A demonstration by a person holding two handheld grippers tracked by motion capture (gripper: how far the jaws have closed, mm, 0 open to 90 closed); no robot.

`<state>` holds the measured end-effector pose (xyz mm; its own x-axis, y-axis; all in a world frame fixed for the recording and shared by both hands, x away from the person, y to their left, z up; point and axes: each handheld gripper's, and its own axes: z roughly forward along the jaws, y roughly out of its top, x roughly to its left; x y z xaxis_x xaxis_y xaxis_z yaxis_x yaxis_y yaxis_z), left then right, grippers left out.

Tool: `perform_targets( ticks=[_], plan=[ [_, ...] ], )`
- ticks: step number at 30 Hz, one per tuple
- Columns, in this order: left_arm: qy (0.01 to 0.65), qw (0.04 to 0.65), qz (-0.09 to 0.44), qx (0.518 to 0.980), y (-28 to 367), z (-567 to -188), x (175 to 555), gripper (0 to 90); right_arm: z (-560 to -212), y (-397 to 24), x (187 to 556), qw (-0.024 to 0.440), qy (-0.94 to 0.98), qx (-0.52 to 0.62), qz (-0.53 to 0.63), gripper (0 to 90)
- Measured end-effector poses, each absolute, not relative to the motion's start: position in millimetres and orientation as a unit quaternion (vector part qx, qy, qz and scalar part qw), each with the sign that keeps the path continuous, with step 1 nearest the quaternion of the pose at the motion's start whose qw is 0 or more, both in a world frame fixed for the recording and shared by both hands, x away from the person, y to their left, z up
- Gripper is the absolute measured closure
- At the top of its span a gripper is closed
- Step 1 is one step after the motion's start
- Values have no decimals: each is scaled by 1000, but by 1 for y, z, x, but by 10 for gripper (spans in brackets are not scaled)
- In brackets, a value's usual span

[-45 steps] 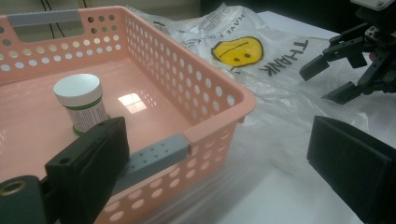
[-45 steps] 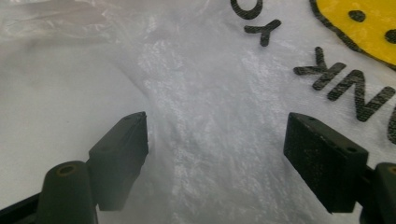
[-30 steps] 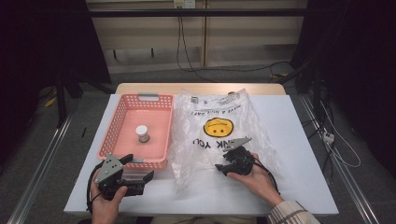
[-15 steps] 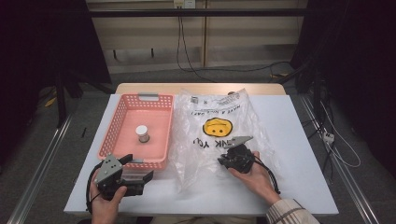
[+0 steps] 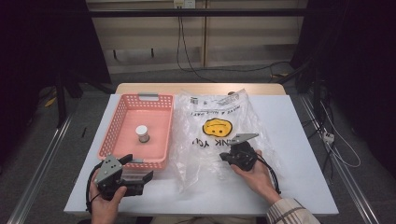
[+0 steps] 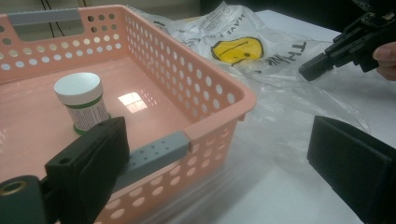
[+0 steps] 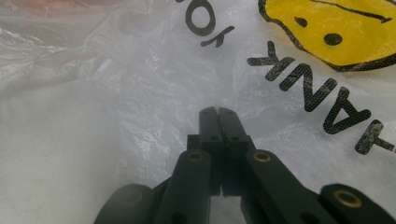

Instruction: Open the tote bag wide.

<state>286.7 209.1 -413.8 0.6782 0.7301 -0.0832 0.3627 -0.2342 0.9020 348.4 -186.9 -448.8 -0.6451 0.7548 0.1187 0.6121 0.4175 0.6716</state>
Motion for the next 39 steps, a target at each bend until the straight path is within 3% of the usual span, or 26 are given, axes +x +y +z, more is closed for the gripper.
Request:
perform_targets(
  ticks=[39],
  plan=[
    [361, 506, 188, 760, 213, -413, 286, 53, -394, -190, 361, 122, 792, 388, 454, 900]
  ],
)
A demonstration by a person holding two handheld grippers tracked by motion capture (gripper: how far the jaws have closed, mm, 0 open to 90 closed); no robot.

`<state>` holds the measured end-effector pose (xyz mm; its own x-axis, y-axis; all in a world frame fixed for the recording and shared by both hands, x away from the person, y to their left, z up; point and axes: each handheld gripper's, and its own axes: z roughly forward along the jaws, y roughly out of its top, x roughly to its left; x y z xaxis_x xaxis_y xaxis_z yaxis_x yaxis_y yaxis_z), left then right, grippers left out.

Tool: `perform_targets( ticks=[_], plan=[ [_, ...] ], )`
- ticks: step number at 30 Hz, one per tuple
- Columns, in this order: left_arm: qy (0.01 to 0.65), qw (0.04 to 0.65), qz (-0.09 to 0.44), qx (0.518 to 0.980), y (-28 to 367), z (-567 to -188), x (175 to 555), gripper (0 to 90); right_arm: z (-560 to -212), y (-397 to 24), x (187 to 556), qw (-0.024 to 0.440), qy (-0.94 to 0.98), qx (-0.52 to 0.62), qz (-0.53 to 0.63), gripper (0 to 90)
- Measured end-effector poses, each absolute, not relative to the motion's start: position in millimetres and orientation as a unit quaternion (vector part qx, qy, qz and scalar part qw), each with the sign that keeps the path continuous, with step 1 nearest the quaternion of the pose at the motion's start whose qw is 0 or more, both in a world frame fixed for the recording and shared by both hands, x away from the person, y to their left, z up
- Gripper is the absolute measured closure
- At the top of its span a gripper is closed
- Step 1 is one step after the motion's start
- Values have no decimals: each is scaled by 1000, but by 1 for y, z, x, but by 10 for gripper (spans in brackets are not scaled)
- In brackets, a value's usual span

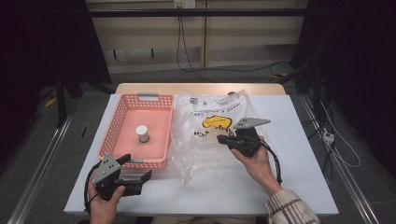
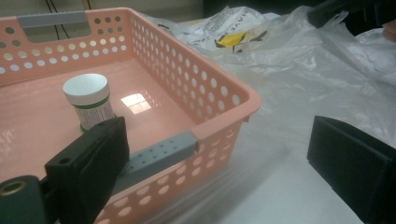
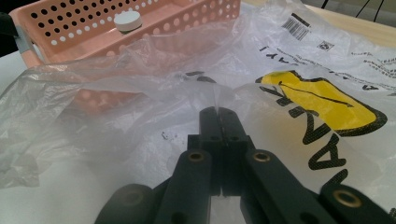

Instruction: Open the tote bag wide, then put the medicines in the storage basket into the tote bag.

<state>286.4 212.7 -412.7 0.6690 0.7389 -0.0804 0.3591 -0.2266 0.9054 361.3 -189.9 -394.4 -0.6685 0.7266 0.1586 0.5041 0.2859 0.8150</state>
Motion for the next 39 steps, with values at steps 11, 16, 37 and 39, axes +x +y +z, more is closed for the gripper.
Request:
perform_targets(
  ticks=[11, 16, 37, 39],
  plan=[
    [360, 506, 188, 761, 213, -413, 288, 53, -376, -189, 371, 128, 784, 384, 471, 900],
    [364, 510, 187, 757, 216, -414, 288, 53, -370, -190, 376, 131, 778, 380, 483, 900],
    [345, 502, 179, 773, 216, -408, 288, 52, -368, -194, 377, 133, 776, 374, 489, 900],
    [339, 504, 176, 775, 213, -405, 285, 55, -368, -194, 377, 132, 776, 375, 490, 900]
  ],
)
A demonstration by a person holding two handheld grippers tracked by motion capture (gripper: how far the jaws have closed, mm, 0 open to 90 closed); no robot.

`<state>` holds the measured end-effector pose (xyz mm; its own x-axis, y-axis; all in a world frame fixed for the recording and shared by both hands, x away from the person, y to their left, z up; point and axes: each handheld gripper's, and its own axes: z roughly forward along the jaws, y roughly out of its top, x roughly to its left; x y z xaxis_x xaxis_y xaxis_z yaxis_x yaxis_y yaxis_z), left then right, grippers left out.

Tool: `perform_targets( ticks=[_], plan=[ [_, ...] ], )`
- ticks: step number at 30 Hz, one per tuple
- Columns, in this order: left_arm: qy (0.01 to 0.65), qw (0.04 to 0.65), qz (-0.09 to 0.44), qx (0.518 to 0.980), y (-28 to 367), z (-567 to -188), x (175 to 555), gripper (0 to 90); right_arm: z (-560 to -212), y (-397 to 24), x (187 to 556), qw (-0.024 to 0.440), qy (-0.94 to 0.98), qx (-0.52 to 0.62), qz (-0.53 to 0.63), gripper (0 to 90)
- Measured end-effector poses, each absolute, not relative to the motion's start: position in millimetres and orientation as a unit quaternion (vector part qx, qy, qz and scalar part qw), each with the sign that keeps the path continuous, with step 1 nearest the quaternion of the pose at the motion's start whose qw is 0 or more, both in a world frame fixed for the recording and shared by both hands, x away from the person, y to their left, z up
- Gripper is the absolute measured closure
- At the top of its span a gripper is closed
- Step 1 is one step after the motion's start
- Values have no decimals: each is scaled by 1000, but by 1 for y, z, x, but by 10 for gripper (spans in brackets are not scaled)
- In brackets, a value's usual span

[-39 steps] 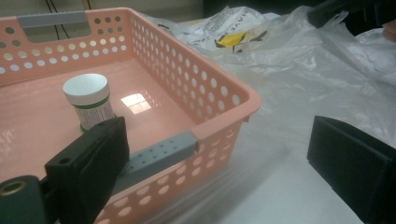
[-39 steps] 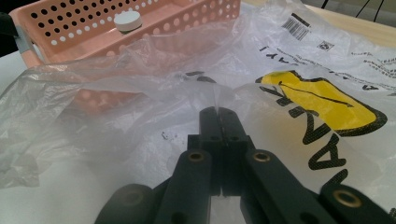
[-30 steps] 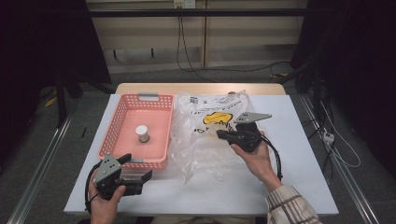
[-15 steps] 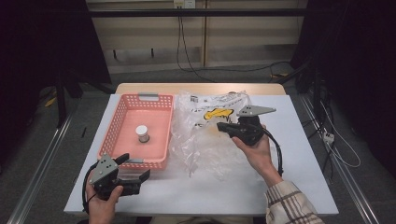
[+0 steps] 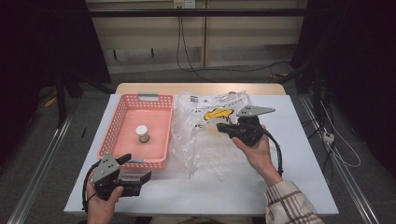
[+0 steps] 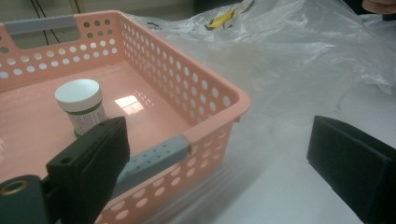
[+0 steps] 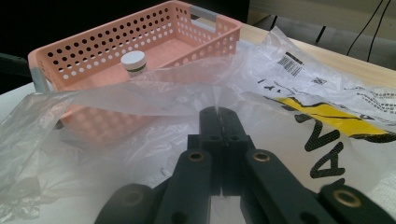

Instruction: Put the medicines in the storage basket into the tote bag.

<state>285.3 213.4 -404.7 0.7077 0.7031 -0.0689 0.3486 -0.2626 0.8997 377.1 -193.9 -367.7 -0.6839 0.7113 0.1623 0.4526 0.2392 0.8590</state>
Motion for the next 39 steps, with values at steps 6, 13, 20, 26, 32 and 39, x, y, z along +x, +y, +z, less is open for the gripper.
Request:
perform_targets(
  ticks=[6, 13, 20, 26, 32, 39],
  plan=[
    [337, 488, 170, 787, 211, -395, 287, 68, -368, -193, 377, 131, 778, 371, 490, 900],
    [340, 464, 161, 802, 209, -385, 306, 69, -368, -189, 376, 129, 781, 365, 490, 900],
    [347, 461, 145, 804, 212, -374, 327, 71, -369, -189, 377, 125, 784, 363, 489, 900],
    [345, 439, 144, 817, 208, -375, 348, 73, -370, -187, 376, 125, 786, 362, 486, 900],
    [331, 439, 139, 824, 206, -375, 372, 73, -370, -187, 376, 125, 786, 362, 485, 900],
    [340, 427, 140, 826, 205, -375, 391, 100, -371, -188, 376, 123, 786, 363, 485, 900]
  ],
)
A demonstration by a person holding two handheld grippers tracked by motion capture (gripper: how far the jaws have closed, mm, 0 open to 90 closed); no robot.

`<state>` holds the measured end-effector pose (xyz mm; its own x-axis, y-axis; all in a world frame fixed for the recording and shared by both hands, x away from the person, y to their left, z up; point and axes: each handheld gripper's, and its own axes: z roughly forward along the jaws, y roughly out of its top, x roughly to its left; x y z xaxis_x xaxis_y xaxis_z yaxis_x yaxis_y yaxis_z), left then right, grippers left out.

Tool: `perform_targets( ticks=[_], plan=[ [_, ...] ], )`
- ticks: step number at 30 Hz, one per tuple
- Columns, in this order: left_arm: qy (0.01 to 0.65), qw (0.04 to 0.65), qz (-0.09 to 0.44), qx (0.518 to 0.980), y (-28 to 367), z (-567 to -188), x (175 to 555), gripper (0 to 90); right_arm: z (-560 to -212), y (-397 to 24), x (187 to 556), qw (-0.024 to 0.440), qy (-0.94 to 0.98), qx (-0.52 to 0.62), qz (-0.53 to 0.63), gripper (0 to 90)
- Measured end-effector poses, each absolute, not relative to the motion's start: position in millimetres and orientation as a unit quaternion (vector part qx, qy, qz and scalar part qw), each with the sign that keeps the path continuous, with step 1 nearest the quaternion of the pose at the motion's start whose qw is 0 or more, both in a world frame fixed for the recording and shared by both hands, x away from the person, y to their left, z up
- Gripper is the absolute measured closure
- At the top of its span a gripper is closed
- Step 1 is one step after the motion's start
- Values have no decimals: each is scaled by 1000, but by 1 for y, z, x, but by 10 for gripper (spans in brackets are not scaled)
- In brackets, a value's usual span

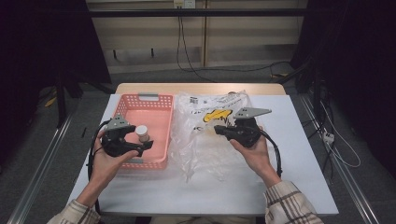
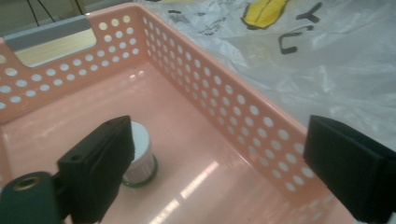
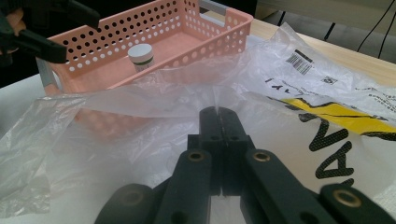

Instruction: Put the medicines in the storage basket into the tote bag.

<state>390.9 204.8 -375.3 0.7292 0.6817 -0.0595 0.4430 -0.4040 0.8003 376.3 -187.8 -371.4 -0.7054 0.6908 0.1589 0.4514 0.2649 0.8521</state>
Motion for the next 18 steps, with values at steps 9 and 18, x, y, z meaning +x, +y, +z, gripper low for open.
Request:
perform_targets(
  ticks=[9, 18],
  plan=[
    [361, 388, 161, 833, 202, -378, 427, 122, -372, -187, 377, 122, 787, 362, 484, 900],
    [392, 335, 165, 841, 200, -395, 452, 191, -375, -186, 377, 120, 789, 362, 481, 900]
  ],
)
